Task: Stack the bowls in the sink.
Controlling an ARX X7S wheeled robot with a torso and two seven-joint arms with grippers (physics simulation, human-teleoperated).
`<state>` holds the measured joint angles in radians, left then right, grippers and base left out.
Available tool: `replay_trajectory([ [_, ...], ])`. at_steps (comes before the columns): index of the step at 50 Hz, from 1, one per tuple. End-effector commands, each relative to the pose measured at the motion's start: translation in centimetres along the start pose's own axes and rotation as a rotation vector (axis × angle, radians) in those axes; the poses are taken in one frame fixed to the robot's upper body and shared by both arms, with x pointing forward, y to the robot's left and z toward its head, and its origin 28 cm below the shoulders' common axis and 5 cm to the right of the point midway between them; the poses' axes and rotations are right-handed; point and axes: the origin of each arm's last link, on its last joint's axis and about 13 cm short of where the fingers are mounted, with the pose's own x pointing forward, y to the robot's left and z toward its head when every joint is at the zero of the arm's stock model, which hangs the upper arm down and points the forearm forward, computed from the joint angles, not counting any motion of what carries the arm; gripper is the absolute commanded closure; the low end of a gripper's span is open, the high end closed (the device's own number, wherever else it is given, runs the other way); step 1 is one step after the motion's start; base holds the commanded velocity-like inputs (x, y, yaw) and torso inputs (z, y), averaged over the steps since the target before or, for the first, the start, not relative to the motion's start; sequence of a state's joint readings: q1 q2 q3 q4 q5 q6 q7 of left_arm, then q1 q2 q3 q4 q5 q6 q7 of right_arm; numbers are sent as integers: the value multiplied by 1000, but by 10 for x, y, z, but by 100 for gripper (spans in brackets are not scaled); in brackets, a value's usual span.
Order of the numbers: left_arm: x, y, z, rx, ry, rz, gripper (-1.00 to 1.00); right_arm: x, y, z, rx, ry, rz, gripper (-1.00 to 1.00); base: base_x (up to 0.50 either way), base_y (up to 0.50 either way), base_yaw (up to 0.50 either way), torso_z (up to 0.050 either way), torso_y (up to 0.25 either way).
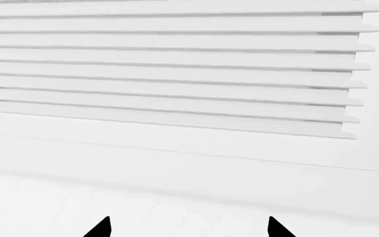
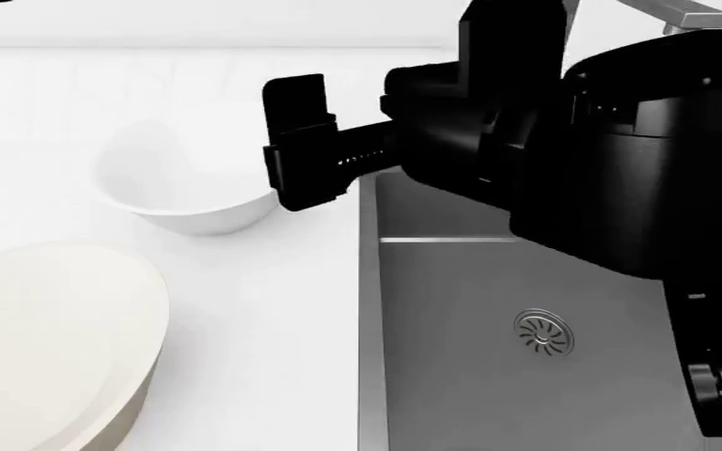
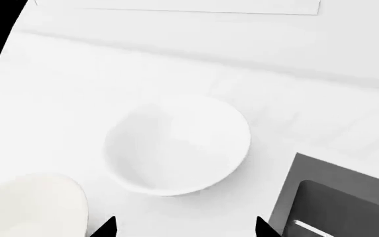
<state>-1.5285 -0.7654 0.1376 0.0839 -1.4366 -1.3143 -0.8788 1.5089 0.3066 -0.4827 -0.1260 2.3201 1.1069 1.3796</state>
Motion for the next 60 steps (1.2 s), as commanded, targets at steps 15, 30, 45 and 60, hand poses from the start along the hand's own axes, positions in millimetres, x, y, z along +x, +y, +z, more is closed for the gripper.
replay_trajectory([
  [15,-72,61,41,-96,-284,182,-100,9,10,2,-8,91,39,-100,0,0,0,0,0],
  [30,-88,74,58,-111,-349,233,-100,24,31,18,84,100,217,-100,0,0,0,0,0],
  [45,-89,74,57,-111,-348,241,-100,66,47,-6,190,202,285,-100,0,0,0,0,0],
  [60,-88,75,51,-119,-335,251,-100,84,61,-15,243,274,323,-100,0,0,0,0,0],
])
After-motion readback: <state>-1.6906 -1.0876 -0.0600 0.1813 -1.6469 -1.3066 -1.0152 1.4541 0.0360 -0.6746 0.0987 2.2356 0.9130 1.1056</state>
